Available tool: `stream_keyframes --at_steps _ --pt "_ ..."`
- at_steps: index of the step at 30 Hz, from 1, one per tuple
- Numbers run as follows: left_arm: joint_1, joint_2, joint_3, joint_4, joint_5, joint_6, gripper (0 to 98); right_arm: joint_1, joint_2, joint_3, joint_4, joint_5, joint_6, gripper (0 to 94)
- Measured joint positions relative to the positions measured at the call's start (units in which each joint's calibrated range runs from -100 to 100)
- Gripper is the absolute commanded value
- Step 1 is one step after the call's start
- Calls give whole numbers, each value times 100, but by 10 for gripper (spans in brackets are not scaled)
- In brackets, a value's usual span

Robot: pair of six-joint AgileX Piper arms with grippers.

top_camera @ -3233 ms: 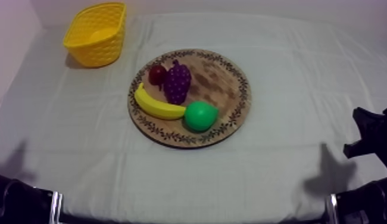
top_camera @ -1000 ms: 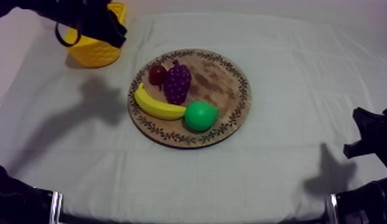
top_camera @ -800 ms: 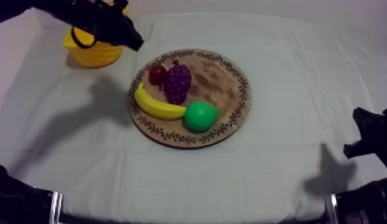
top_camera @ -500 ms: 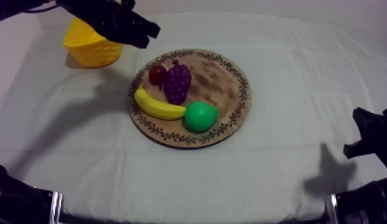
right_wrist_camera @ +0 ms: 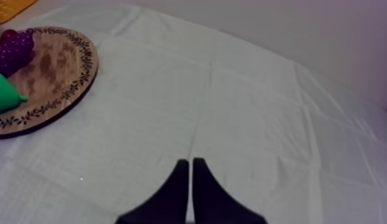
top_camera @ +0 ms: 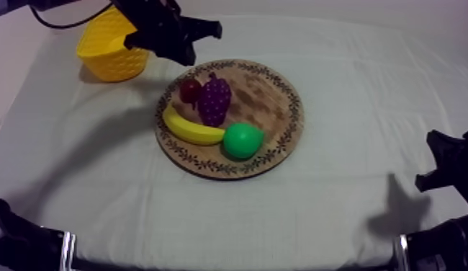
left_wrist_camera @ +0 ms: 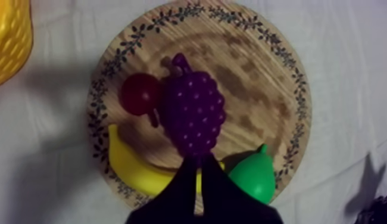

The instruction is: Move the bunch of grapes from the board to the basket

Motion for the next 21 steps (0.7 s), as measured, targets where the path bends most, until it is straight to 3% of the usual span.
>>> stream_keyframes --at_steps 4,12,21 --pt "124 46 -162 -123 8 84 35 0 0 0 0 0 0 5" --pt "177 60 -114 -158 -376 178 27 0 0 0 0 -6 0 5" --pt "227 13 -7 -20 -639 -170 439 0 0 0 0 -6 0 5"
